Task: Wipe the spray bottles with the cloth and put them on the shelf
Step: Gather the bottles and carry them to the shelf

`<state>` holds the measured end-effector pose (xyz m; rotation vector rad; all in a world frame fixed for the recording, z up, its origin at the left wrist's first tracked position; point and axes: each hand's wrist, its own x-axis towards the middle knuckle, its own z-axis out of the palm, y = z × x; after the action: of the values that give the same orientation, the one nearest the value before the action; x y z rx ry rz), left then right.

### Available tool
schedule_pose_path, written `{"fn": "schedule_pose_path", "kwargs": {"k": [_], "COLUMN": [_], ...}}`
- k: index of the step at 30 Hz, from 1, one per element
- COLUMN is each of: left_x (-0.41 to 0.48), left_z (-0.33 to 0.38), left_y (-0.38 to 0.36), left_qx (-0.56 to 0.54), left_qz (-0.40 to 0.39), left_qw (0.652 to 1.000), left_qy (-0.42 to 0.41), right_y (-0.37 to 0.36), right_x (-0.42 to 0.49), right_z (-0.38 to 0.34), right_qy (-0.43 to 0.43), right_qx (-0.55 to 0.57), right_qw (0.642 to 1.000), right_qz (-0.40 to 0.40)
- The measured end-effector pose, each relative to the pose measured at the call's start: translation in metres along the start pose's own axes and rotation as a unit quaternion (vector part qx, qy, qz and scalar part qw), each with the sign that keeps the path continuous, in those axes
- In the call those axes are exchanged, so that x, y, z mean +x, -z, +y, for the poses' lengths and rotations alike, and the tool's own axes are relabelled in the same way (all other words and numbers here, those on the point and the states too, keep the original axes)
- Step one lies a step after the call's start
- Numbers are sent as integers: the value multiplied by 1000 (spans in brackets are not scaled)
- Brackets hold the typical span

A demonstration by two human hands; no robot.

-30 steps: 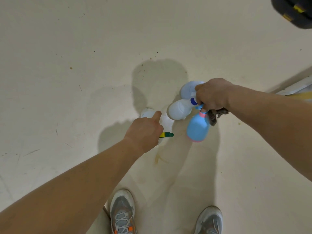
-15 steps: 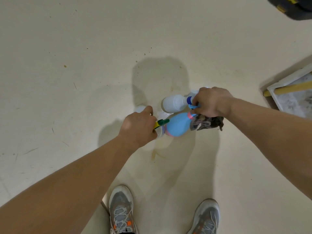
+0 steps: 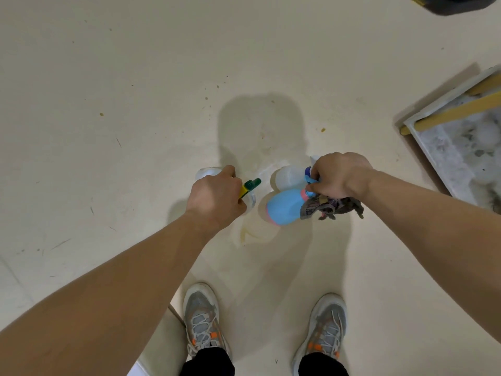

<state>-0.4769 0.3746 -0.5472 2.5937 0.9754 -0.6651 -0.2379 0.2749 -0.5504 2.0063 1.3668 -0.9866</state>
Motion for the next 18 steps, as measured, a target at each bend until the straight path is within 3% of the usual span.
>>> {"fn": "schedule_pose_path", "kwargs": {"k": [9,18], "left_x": [-42,-127], "left_z": [74,193], "left_y": [87,291], "left_qx": [-19,9], "left_qz": [-20,-18], "left_qw": [999,996], "left_qy": [-16,-92], "right_y": [29,153], "right_x": [-114,-345], "right_z": [41,119], "right_qy": [-1,-6], "right_qx": [23,37], "right_qw": [999,998], "right_qz": [24,51]}}
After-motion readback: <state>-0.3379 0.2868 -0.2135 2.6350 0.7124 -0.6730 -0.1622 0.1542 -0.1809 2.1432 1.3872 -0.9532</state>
